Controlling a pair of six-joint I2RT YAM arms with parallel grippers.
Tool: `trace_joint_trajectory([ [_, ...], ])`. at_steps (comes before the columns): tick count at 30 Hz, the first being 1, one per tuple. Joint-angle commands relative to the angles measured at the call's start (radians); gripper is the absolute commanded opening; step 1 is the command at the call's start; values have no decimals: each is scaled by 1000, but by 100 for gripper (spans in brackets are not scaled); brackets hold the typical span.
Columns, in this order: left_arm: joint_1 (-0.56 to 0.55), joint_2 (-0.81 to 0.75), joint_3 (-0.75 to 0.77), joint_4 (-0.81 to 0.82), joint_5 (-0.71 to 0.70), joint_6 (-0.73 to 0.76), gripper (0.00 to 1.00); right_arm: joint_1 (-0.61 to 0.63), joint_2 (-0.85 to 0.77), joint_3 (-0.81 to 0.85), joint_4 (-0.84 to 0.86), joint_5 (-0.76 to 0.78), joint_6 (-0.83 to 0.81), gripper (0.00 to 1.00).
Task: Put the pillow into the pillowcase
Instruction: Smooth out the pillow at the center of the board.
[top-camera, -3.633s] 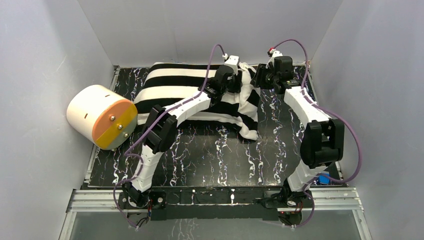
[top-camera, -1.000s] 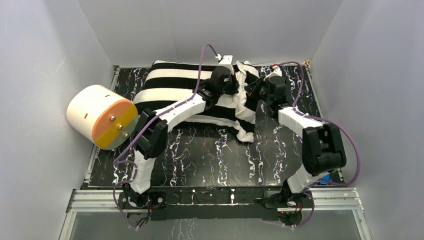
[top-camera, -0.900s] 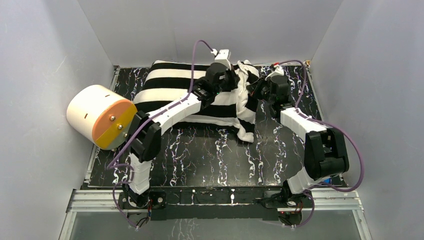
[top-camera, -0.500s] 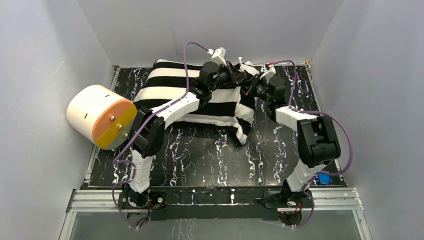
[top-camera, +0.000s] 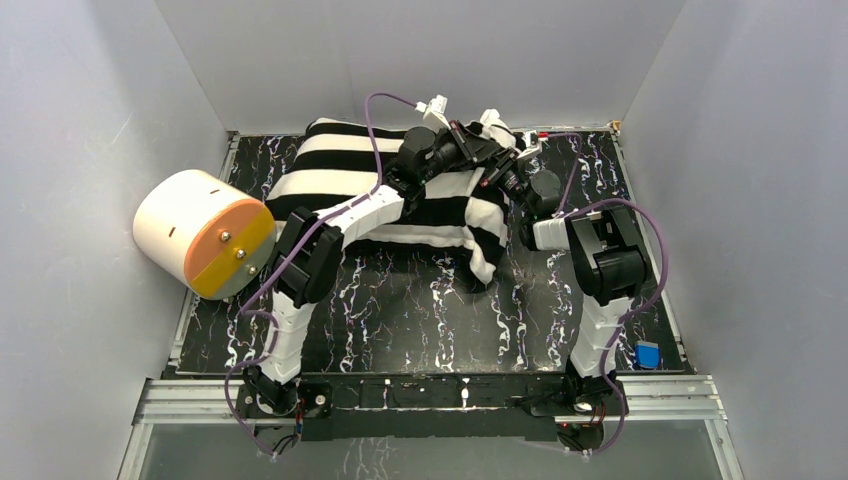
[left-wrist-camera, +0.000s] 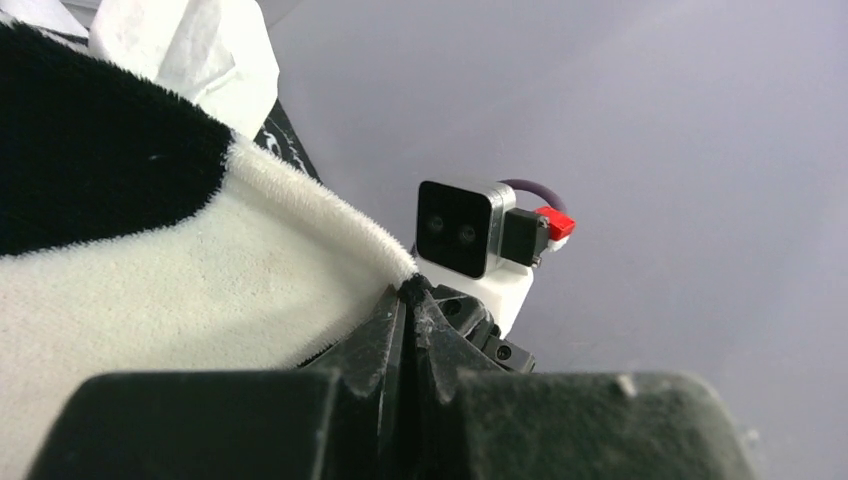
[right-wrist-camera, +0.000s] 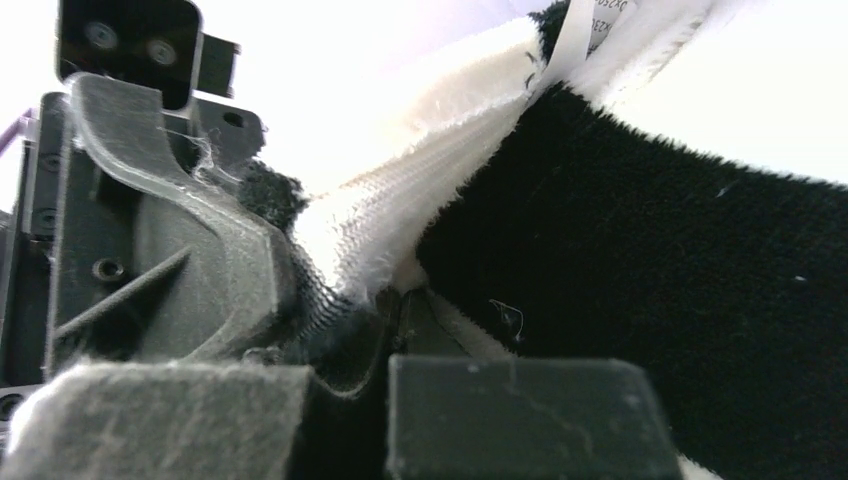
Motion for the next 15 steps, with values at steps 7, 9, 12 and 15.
trace_joint_trajectory([
  [7, -84, -201, -51, 236, 221, -91, 0, 14, -10, 7, -36, 69, 32, 0],
  [9, -84, -238, -76, 261, 237, -111, 0, -1, 13, 42, -83, 74, 46, 0],
  [12, -83, -261, -94, 315, 274, -169, 0, 2, 5, 96, -216, 117, 5, 0],
  [15, -84, -250, -85, 377, 299, -233, 0, 23, 0, 123, -309, 174, -12, 0],
])
